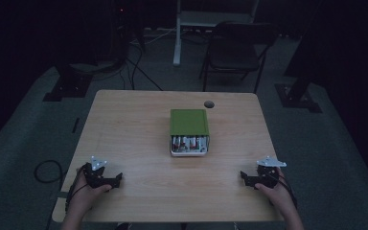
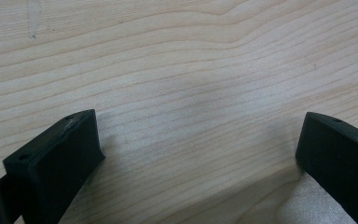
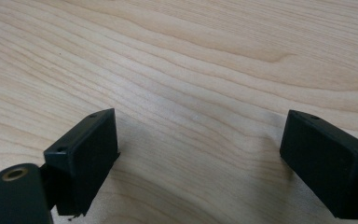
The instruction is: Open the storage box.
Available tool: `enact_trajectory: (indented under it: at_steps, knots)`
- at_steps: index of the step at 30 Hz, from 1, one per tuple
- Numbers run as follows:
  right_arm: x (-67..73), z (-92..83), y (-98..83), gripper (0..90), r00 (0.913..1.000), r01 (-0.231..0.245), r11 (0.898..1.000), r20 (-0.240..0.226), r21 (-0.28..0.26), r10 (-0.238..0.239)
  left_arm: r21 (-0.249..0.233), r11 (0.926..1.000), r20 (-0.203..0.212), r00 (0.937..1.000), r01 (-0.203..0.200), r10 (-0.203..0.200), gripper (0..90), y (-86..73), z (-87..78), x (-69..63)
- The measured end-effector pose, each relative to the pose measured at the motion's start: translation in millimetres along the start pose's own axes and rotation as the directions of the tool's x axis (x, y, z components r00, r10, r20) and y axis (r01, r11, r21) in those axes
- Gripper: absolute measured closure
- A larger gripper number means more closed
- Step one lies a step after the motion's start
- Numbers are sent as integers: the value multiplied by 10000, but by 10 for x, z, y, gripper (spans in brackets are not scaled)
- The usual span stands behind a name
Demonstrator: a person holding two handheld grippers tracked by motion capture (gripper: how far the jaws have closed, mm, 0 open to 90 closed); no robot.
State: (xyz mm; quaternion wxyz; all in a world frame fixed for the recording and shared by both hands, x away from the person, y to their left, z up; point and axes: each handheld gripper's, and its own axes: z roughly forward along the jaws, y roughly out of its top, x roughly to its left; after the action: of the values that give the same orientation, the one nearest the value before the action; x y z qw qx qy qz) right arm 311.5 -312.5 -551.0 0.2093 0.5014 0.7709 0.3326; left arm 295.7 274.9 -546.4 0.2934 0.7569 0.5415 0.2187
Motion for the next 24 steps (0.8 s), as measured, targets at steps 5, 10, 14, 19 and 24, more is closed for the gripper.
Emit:
enact_trajectory:
  at_steps: [5,10,14,19,24]
  knots:
    - [-3,0,5,107,10000,-14,10000,-12,19,14,-5,10000,64,10000,-60,60,5,-9,-10,4]
    - [-1,1,2,107,10000,-9,10000,0,7,9,1,10000,22,10000,-19,19,5,-16,-15,-4]
    - [0,0,-1,107,10000,0,10000,4,1,0,-20,10000,33,10000,-94,94,6,-21,-20,-11]
    - [1,0,-1,108,10000,0,10000,10,1,0,-113,9993,-64,9993,-369,368,7,-26,-30,-41]
    - [1,0,-1,108,10000,-5,10000,10,0,5,-188,9979,-75,9980,-627,626,7,-25,-33,-58]
